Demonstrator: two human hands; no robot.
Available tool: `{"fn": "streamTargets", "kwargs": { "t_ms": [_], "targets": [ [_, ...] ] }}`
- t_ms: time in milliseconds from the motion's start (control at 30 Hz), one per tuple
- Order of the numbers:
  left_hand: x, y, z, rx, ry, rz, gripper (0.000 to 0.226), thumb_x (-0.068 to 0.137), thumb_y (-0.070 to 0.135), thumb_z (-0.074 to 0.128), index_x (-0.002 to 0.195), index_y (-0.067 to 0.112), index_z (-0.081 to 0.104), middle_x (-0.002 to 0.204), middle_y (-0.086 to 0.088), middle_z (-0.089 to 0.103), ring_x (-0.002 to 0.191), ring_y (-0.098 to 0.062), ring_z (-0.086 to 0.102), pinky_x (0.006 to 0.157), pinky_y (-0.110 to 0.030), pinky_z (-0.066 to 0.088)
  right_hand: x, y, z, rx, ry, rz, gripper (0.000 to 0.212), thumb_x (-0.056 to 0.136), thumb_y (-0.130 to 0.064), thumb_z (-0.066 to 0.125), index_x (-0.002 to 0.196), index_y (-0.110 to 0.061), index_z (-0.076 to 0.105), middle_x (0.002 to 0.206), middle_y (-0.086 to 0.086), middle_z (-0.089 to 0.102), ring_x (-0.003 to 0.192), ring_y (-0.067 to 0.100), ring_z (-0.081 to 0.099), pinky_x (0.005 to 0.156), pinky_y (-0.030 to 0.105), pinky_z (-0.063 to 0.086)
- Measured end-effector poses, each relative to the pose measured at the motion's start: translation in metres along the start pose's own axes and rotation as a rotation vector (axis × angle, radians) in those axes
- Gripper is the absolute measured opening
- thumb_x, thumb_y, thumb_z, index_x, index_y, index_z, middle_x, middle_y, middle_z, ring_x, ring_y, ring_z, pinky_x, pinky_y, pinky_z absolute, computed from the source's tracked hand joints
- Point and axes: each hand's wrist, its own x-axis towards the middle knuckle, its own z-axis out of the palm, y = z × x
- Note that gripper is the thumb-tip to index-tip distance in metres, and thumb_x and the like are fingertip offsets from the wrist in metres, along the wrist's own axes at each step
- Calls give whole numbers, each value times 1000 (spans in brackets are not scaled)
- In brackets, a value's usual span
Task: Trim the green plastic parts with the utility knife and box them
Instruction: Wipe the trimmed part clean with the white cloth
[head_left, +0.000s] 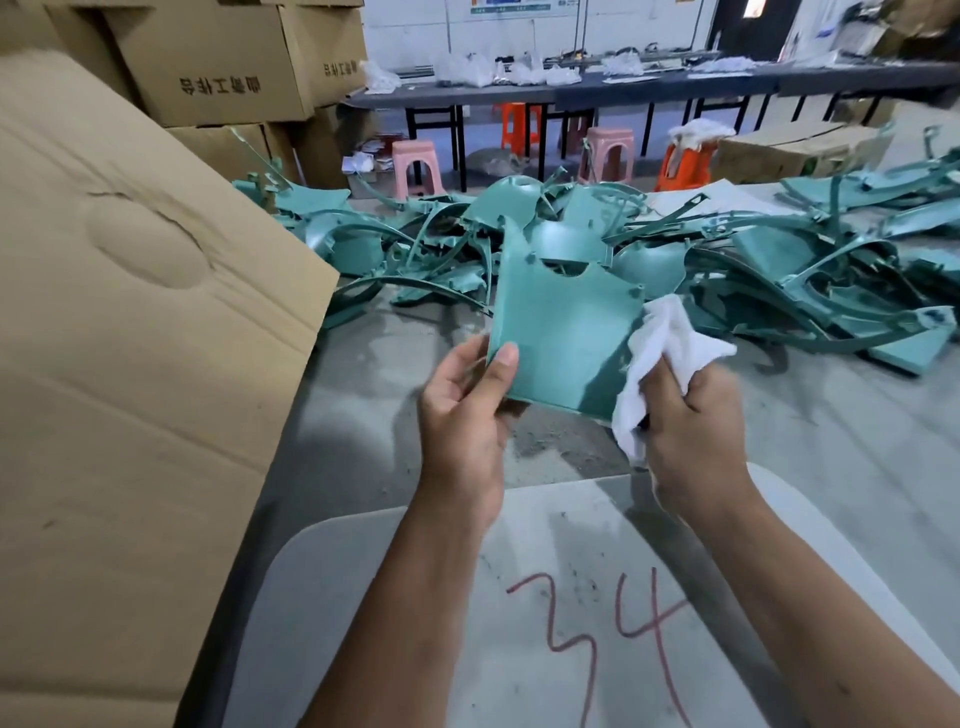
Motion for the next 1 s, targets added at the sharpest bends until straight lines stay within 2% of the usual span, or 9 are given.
{"fn": "streamTargets", "kwargs": {
  "t_ms": [67,167,267,367,500,567,733,867,1000],
  "targets": [
    [-8,-11,13,-140,-63,-119,54,80,25,80,127,5,62,121,-12,73,105,-26,71,82,-34,59,-1,-4,4,48,43,-15,41,103,-36,54,66,-21,47,53,3,43,40,19,36,41,27,34],
    [-19,-29,32,9,-55,-118,25,86,12,77,111,17,73,111,-6,77,104,-25,74,88,-40,61,-4,-2,4,29,45,-22,49,106,-50,50,69,-18,49,57,-3,47,43,15,39,41,26,37],
    [-14,-25,25,102,13,-108,21,93,0,68,108,13,73,107,-4,78,99,-23,75,85,-38,61,1,7,-4,-191,22,36,46,107,-37,49,74,-4,50,64,19,48,55,24,42,44,46,41],
    [-2,-9,4,177,-55,-102,24,94,-1,64,115,8,69,113,-8,77,108,-28,72,92,-42,59,8,4,-7,31,166,170,36,109,-14,44,75,-15,57,54,0,51,49,17,44,44,30,41],
    [-5,-7,3,165,-43,-87,27,97,3,62,122,12,66,121,-9,74,115,-30,69,97,-50,56,-12,-10,8,424,-156,230,25,83,-36,82,66,-22,71,51,-4,58,37,7,47,39,14,36],
    [-8,-10,8,175,-34,-94,31,98,5,62,128,9,62,122,-11,73,115,-33,68,96,-51,56,-18,-10,16,375,-224,186,15,90,-17,71,76,-11,67,58,-1,61,46,8,55,44,17,42],
    [-6,-8,5,251,-143,-160,31,100,11,60,131,8,62,122,-13,72,113,-35,69,89,-53,59,-10,-7,7,71,-66,76,38,103,-18,59,66,-23,64,56,-8,53,47,8,45,44,21,36],
    [-1,-1,-2,226,-247,-155,27,96,14,62,123,10,66,119,-11,74,106,-26,72,82,-38,60,-5,-9,8,42,160,-27,38,107,-20,50,75,-3,59,57,1,59,48,17,53,44,24,42],
    [0,-1,-14,277,-244,-140,25,98,12,61,122,12,66,118,-7,75,106,-23,72,81,-32,59,2,-5,0,476,215,404,29,114,-29,36,100,-21,60,69,-8,66,48,5,57,40,19,48]
  ]
}}
